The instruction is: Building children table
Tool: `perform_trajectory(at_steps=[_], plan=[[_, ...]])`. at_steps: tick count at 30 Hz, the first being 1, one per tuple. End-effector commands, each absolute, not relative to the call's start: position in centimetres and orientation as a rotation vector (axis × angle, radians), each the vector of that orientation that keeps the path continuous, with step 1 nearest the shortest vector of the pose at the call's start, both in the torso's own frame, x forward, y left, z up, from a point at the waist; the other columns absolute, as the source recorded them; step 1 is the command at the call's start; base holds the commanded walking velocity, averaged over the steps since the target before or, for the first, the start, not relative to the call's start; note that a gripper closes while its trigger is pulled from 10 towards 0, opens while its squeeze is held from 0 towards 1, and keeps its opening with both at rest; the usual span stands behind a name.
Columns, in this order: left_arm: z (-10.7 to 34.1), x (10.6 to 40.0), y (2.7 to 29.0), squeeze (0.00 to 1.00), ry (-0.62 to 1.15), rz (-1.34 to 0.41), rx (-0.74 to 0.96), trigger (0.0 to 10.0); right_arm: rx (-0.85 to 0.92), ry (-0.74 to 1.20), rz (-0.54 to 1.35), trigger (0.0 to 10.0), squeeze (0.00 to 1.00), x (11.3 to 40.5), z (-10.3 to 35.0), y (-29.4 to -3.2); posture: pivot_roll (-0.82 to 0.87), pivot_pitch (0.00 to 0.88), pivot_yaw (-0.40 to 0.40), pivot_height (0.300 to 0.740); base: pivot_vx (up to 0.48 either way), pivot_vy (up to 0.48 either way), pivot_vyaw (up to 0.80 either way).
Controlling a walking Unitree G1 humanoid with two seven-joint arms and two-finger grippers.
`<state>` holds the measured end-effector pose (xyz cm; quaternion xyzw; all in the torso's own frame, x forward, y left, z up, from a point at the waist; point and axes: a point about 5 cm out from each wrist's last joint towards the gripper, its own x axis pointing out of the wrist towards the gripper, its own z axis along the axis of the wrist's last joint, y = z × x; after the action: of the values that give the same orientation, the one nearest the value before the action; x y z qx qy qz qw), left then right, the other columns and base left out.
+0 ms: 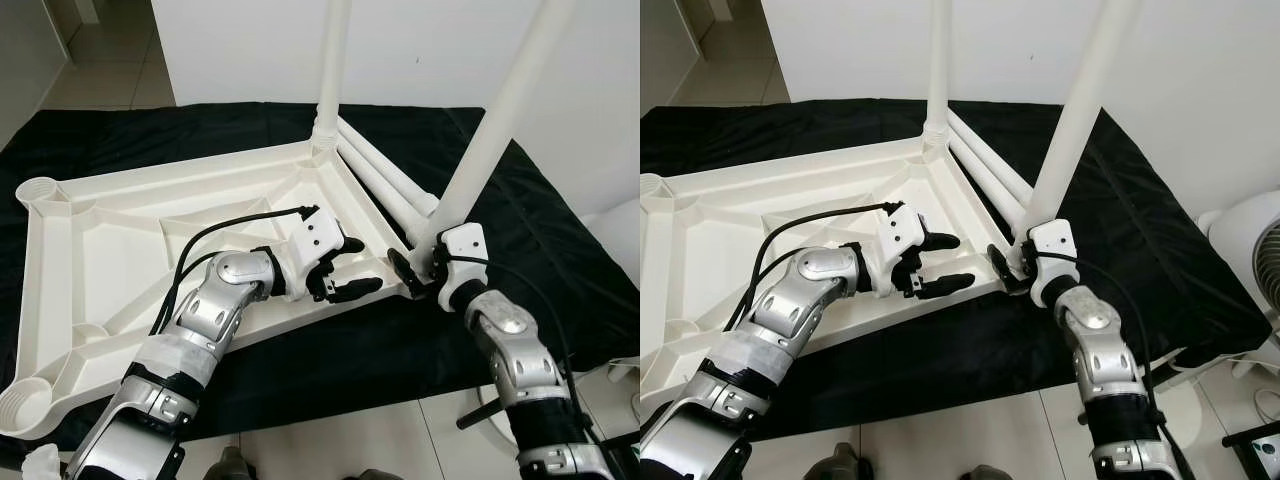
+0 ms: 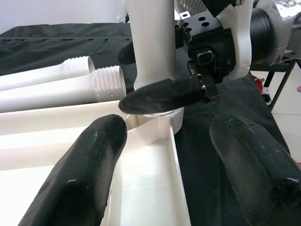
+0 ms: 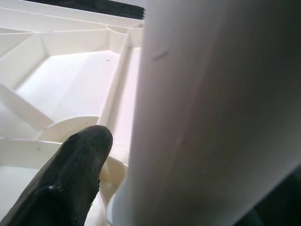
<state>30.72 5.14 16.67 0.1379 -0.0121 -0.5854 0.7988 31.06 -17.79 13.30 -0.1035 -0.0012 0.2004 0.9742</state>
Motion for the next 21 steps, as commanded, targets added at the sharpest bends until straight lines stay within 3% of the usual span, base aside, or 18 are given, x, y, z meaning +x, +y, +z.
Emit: perform_trajectory(at_steps=[1,7,8,9,13,14,21], plan=[[16.7,30.8,5.1,0.0,-0.021,-1.254,0.312,10.0,-0.221,0.009,0.443,10.0,0.0,31.5,13.1,-18.1,0.0,0.009,-0.03,0.74,0.0,0.0,0.0],[16.8,30.7,5.0,0.0,-0.026,-1.256,0.311,10.0,-0.239,0.011,0.473,10.0,0.0,32.1,13.2,-18.3,0.0,0.008,-0.034,0.74,0.0,0.0,0.0],[16.8,30.7,5.0,0.0,-0.027,-1.255,0.311,10.0,-0.242,0.019,0.479,4.7,0.0,32.2,13.1,-18.4,0.0,0.007,-0.035,0.74,0.0,0.0,0.0],[16.8,30.8,5.0,0.0,-0.028,-1.253,0.311,10.0,-0.244,0.026,0.482,2.4,0.0,32.2,13.0,-18.5,0.0,0.007,-0.035,0.74,0.0,0.0,0.0],[16.8,30.8,5.0,0.0,-0.029,-1.251,0.311,10.0,-0.244,0.028,0.482,1.9,0.0,32.2,12.9,-18.6,0.0,0.007,-0.038,0.74,0.0,0.0,0.0],[16.9,30.8,5.0,0.0,-0.03,-1.25,0.31,10.0,-0.238,0.032,0.488,0.0,0.0,32.1,12.8,-18.6,0.0,0.007,-0.038,0.74,0.0,0.0,0.0],[16.9,30.8,4.8,0.0,-0.033,-1.253,0.308,10.0,-0.192,0.036,0.498,0.0,0.0,31.7,12.2,-18.3,0.0,0.008,-0.036,0.74,0.0,0.0,0.0]])
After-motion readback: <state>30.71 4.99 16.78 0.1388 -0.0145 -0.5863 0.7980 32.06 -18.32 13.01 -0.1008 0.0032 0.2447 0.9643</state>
